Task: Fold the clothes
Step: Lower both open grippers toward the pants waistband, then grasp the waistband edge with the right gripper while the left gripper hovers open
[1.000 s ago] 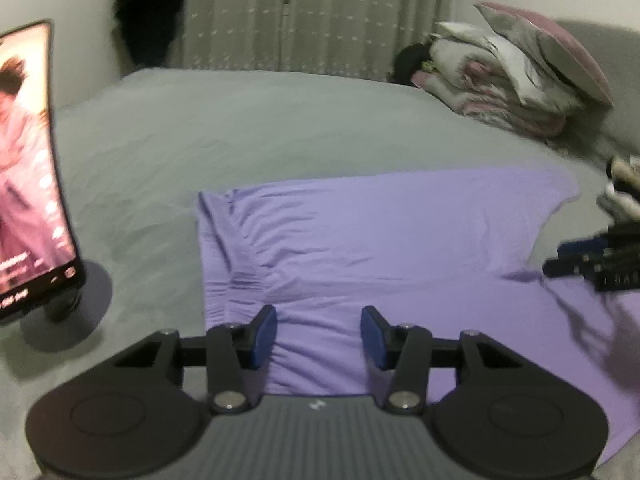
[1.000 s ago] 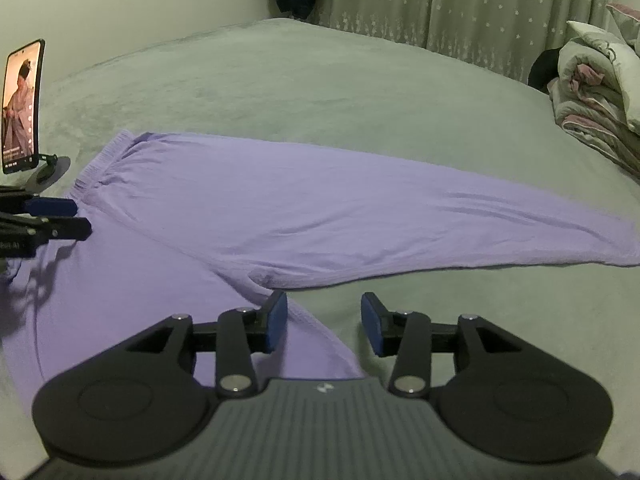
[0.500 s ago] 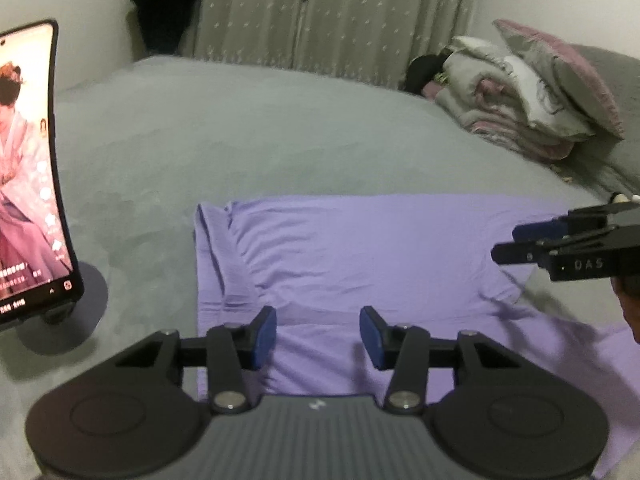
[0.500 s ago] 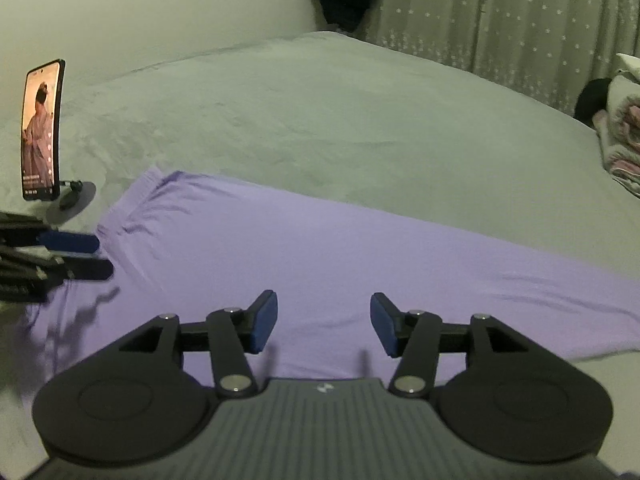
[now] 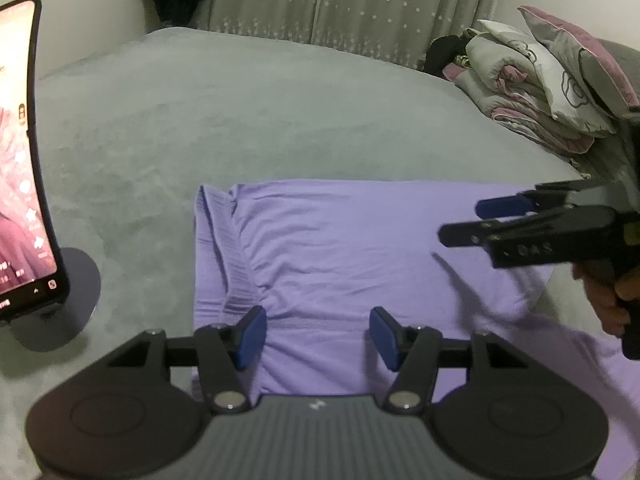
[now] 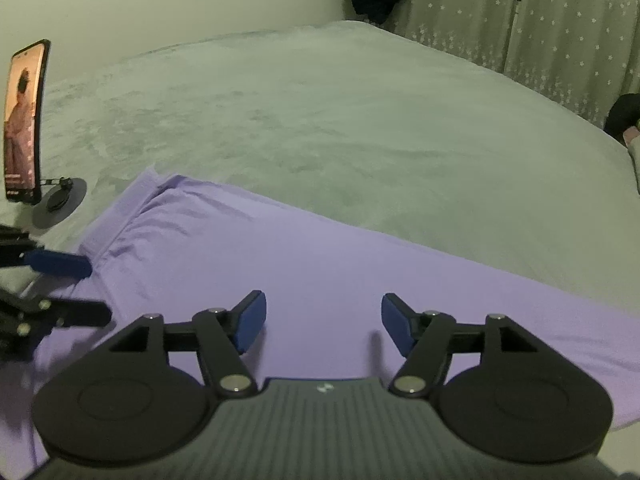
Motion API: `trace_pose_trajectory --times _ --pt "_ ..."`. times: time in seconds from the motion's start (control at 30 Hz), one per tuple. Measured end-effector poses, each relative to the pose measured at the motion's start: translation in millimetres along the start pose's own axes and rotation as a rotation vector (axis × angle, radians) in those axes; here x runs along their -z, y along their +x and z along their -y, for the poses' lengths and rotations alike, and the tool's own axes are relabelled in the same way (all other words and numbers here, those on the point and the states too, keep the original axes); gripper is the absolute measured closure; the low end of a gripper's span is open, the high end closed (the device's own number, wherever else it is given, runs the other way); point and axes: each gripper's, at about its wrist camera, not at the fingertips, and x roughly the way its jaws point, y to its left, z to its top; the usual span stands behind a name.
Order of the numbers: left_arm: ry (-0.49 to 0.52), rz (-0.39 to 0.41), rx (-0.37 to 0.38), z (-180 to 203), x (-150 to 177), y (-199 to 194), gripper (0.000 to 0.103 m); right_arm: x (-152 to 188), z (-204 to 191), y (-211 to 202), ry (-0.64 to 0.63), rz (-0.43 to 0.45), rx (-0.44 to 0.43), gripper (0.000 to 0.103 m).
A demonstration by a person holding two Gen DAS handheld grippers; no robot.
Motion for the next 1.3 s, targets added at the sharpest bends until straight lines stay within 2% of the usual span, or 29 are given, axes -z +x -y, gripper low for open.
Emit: trace_pose_trajectory --times 0.57,0.67,0.77,0.8,0.83,0.9,0.97,1.0,1.07,1.13,1.3 --pt "0.033 -0.012 -0.021 4.7 1.6 4.5 0.041 -31.3 13.8 55.3 -0.048 -0.044 -0.003 0.033" --pt "0.035 -0.014 -0.012 4.7 1.3 4.5 0.036 -31.3 18.1 57.6 -0.019 -0.056 -0.019 0.033" --pt "0.045 -0.017 -0.001 6.0 1.5 5.2 0.029 -31.8 20.4 57.9 -0.001 -0.064 -0.03 0.034" --pt "0.05 -0.019 0.003 6.9 1.6 5.7 0.023 -31.8 20.7 57.5 0.0 -0.068 -0.031 0.034" --pt "0.056 -0.022 0.009 8.0 1.7 6.0 0.018 -32.1 20.8 56.9 0.001 -0.072 -0.033 0.036" --pt "0.067 -0.026 0.016 10.7 2.0 6.9 0.016 -33.3 20.7 57.1 -0.001 -0.08 -0.043 0.044" --pt "0.079 -0.029 0.013 12.9 2.2 7.2 0.015 -34.5 18.9 55.9 -0.006 -0.088 -0.057 0.061" --pt "0.08 -0.029 0.012 13.3 2.1 7.3 0.015 -34.9 17.6 54.8 -0.012 -0.092 -0.062 0.066" --pt "0.077 -0.029 0.015 12.7 1.8 7.2 0.015 -35.6 13.8 52.6 -0.025 -0.099 -0.063 0.087" --pt "0.066 -0.028 0.024 11.1 2.0 6.9 0.015 -35.5 10.3 52.3 -0.039 -0.1 -0.053 0.098" --pt "0.061 -0.024 0.046 7.4 3.6 5.1 0.015 -34.0 4.3 46.2 -0.04 -0.083 -0.018 0.103"
